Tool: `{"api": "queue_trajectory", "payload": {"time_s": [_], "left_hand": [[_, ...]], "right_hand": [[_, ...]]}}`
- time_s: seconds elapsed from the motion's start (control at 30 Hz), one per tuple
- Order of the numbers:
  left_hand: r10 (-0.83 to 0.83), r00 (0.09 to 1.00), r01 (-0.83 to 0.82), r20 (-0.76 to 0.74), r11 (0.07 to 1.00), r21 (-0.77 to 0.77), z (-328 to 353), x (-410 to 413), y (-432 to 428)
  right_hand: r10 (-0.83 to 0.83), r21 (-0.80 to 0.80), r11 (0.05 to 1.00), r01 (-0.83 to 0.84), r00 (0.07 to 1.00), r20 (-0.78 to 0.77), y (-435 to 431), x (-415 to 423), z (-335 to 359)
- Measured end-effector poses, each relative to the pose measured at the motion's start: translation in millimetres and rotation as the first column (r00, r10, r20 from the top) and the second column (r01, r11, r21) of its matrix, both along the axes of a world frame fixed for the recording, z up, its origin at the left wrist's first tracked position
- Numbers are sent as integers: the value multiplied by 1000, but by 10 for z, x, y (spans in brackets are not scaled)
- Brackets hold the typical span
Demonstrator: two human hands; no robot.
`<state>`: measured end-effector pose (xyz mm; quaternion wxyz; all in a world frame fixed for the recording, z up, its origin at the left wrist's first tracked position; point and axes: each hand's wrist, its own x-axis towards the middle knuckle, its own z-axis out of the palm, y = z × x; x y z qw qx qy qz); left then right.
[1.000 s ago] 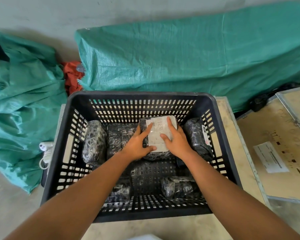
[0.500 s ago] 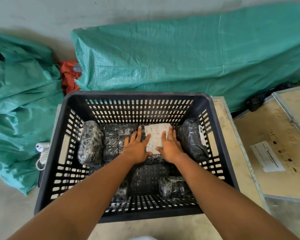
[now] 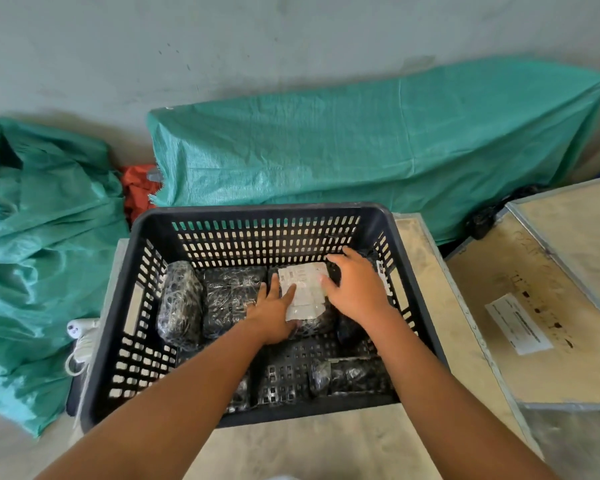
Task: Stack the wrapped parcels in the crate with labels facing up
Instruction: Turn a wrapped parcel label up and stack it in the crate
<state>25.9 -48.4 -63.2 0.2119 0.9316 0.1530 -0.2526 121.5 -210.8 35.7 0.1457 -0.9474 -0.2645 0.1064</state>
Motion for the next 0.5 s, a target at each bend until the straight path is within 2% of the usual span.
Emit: {"api": "queue_trajectory", "payload": {"time_s": [0.07,0.17,0.23,0.37,0.5], "left_hand": [[4,999,-5,44,1000,11,107,-3,-11],[-12,996,11,87,1000,20,239,-51,-50],[-25,995,24,101,1000,16,315,-107,-80],[-55,992,53,116,998,18,408,-231,-104],[-69,990,69,121,998,1,445,-302,-116]], "right_hand": [[-55,-52,997,59,996,68,-208,-69,57],[-145,-113,984,140,988,-42,-408,-176,29],[-147,-137,981,137,987,-67,-460,-229,-24],[-129,-172,977,123,991,-25,-510,-262,-82],[-108,-138,986,97,991,-76,-539,-248,-56]]}}
